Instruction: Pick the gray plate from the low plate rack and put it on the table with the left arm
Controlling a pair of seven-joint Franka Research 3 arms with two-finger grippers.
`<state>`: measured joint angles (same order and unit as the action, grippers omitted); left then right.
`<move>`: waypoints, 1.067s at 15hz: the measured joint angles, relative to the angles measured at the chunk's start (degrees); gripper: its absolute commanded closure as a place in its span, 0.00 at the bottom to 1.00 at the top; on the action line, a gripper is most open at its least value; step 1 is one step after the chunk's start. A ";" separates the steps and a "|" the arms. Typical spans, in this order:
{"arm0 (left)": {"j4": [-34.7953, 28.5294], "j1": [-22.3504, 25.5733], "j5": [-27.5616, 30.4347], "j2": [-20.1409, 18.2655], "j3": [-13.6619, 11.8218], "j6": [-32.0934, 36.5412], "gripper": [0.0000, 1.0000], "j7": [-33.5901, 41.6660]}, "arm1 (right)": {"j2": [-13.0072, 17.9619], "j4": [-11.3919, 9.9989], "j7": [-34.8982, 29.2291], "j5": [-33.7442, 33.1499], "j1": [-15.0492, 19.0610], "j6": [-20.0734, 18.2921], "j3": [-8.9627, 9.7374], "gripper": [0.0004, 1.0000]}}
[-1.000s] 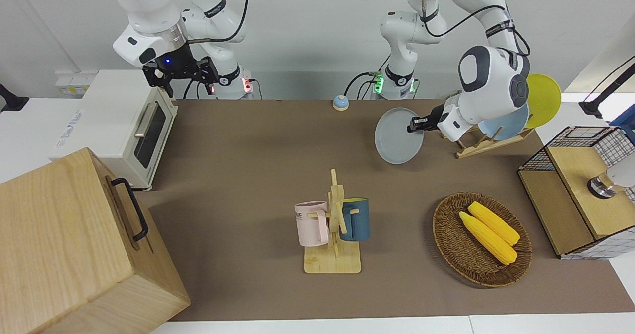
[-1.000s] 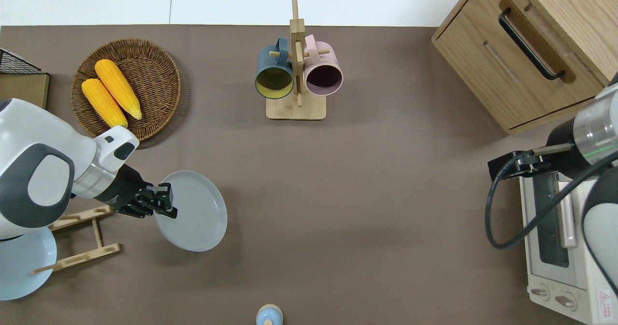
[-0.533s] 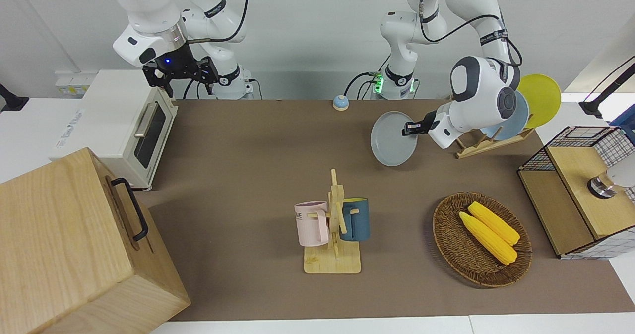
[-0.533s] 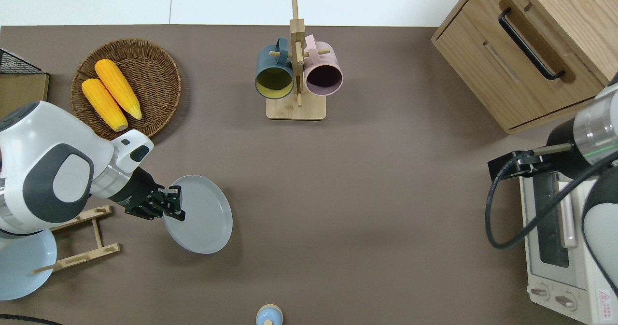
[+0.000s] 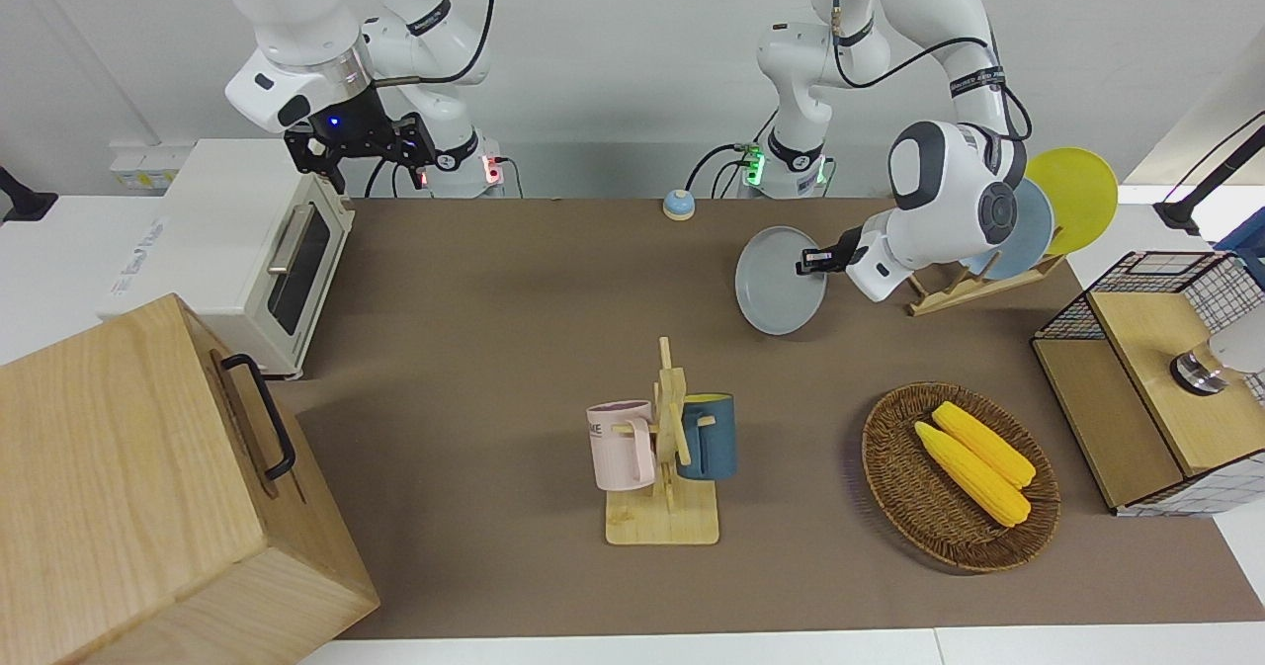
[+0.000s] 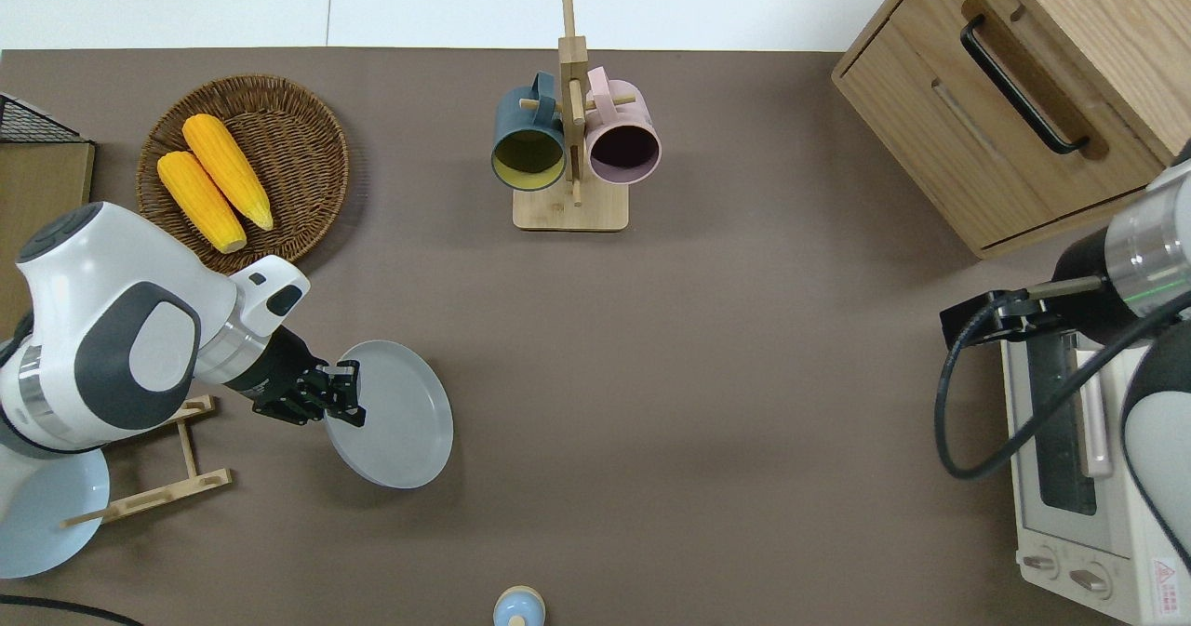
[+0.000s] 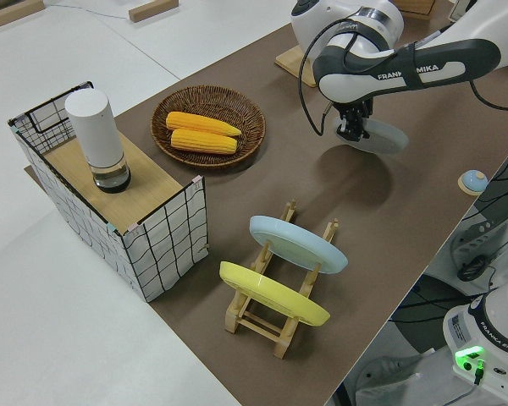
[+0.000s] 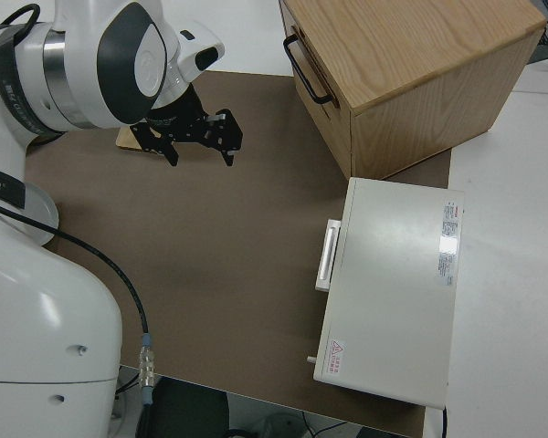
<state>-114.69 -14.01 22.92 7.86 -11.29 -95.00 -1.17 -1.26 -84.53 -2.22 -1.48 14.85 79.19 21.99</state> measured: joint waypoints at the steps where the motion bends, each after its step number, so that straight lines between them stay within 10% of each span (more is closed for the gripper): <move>1: -0.25 -0.16 -0.04 0.11 0.00 -0.50 0.65 0.00 | 0.00 0.00 0.00 0.00 0.00 0.00 0.00 0.02; 7: -1.04 -0.79 -1.91 0.27 0.01 -1.97 0.04 0.18 | 0.00 0.00 0.00 0.00 0.00 0.00 0.00 0.02; 16: 3.20 -1.33 -10.18 -1.85 -0.74 -1.69 0.01 0.19 | 0.00 0.00 0.00 0.00 0.00 0.00 0.00 0.02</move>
<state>-111.49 -15.33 12.74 6.01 -12.03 -96.69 -0.98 -1.26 -84.53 -2.22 -1.48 14.85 79.19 21.99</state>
